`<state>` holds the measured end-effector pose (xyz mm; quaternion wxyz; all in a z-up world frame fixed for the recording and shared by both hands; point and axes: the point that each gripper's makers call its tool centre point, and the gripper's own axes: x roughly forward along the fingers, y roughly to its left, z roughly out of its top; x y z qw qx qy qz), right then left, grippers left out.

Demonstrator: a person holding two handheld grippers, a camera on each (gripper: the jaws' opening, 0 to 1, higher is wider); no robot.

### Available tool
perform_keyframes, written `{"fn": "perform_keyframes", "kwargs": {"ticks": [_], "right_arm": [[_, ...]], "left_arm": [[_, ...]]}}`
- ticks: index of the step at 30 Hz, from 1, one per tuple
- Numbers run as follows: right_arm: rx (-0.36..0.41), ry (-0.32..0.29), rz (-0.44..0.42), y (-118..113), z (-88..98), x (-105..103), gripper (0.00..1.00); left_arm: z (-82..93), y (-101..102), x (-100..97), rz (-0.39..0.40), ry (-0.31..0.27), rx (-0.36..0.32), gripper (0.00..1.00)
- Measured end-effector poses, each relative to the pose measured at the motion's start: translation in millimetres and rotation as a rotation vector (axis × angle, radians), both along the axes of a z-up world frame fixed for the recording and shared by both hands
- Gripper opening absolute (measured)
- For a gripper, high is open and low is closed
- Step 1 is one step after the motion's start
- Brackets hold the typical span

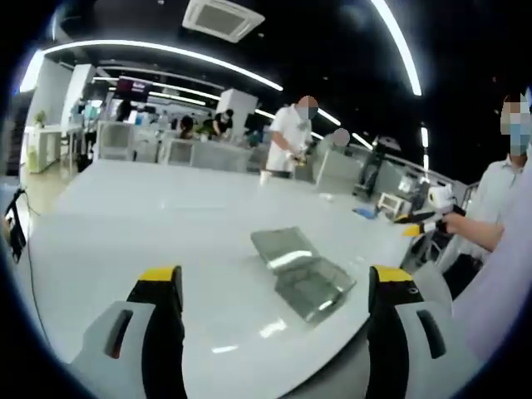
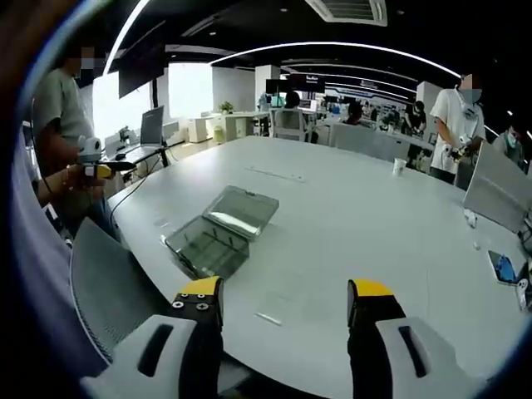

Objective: Insert the divider into the dual guide fixture by aligning both edges with the guide slots and pushing it downward to the bottom, including one-sided entry, uneven engagement, binding, and posture correction.

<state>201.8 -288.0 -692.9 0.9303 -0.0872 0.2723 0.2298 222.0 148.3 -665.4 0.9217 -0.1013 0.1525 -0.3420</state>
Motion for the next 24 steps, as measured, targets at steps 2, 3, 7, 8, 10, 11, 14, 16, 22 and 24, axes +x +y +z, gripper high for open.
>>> {"fn": "perform_keyframes", "kwargs": {"ticks": [2, 3, 7, 8, 10, 11, 14, 16, 22, 24], "right_arm": [[-0.01, 0.004, -0.002, -0.6, -0.4, 0.2, 0.58], [-0.018, 0.004, 0.001, -1.0, -0.8, 0.3, 0.57], [-0.014, 0.007, 0.001, 0.5, -0.8, 0.5, 0.57], [-0.014, 0.007, 0.001, 0.7, -0.8, 0.6, 0.57], [-0.014, 0.009, 0.0, 0.5, -1.1, 1.1, 0.57], [-0.014, 0.009, -0.001, 0.5, -1.2, 1.4, 0.57], [-0.012, 0.01, -0.003, 1.8, -1.7, 2.7, 0.58], [-0.013, 0.019, -0.008, 2.9, -4.1, 3.9, 0.57], [-0.022, 0.043, -0.031, 5.3, -8.9, 6.3, 0.57], [-0.029, 0.052, -0.041, 2.2, -11.6, 6.1, 0.57]], "left_arm": [[-0.1, -0.1, 0.7, -0.001, -0.001, 0.0, 0.91], [-0.1, -0.1, 1.1, 0.0, -0.002, 0.001, 0.91], [-0.4, -0.5, 1.8, -0.003, -0.002, 0.004, 0.91], [-0.3, -0.4, 2.2, -0.002, -0.003, 0.003, 0.91], [-0.2, -0.3, 2.5, -0.002, -0.003, 0.002, 0.91], [0.1, -0.5, 2.4, -0.002, -0.003, 0.001, 0.91], [-0.2, -1.4, 2.4, -0.005, -0.002, 0.001, 0.91], [0.2, -1.8, 2.4, -0.005, -0.004, 0.002, 0.91], [1.8, -3.5, 1.2, -0.006, -0.011, -0.014, 0.91], [1.0, -4.2, 0.8, -0.01, -0.011, -0.014, 0.91]]}}
